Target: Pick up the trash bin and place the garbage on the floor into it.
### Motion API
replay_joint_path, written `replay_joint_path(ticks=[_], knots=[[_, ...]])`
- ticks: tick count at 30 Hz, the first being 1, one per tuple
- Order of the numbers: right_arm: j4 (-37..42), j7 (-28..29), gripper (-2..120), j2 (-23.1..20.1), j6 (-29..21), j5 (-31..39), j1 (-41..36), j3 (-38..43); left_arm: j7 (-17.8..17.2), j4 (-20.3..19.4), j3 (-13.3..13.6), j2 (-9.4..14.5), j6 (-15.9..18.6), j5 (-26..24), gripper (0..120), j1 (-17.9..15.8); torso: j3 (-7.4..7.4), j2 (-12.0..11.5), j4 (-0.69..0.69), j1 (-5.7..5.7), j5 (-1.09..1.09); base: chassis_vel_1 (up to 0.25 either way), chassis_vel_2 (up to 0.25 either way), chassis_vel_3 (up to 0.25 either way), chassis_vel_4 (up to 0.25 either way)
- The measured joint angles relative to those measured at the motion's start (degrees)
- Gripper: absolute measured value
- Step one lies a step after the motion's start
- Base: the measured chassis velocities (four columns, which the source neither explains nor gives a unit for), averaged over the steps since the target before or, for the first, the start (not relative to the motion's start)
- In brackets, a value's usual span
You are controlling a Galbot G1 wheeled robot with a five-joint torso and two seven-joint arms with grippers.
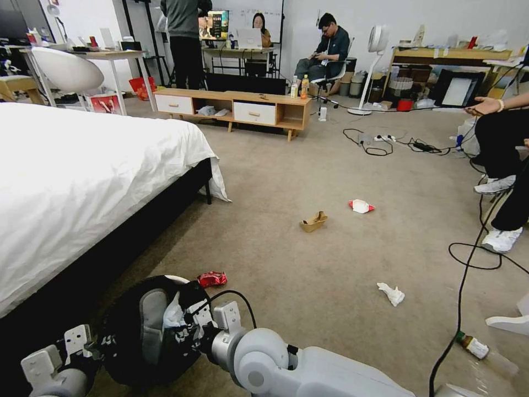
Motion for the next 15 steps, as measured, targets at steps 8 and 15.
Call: replay_joint_path(ticks=[8,15], knots=[[-0.5,0.5,0,0.1,-0.5,0.0,-0.4,0.7,0.1,0.6,0.6,0.0,0.0,0.3,2,-0.3,0.0,0.0,0.0,0.0,0.0,0.0,0.0,0.0,0.0],[0.9,0.5,22,-0.6,-1.0,0.0,-0.7,1.4,0.1,0.9,0.7,-0.1,0.0,0.4,2,-0.4,0.0,0.0,0.0,0.0,0.0,0.0,0.0,0.0,0.0]])
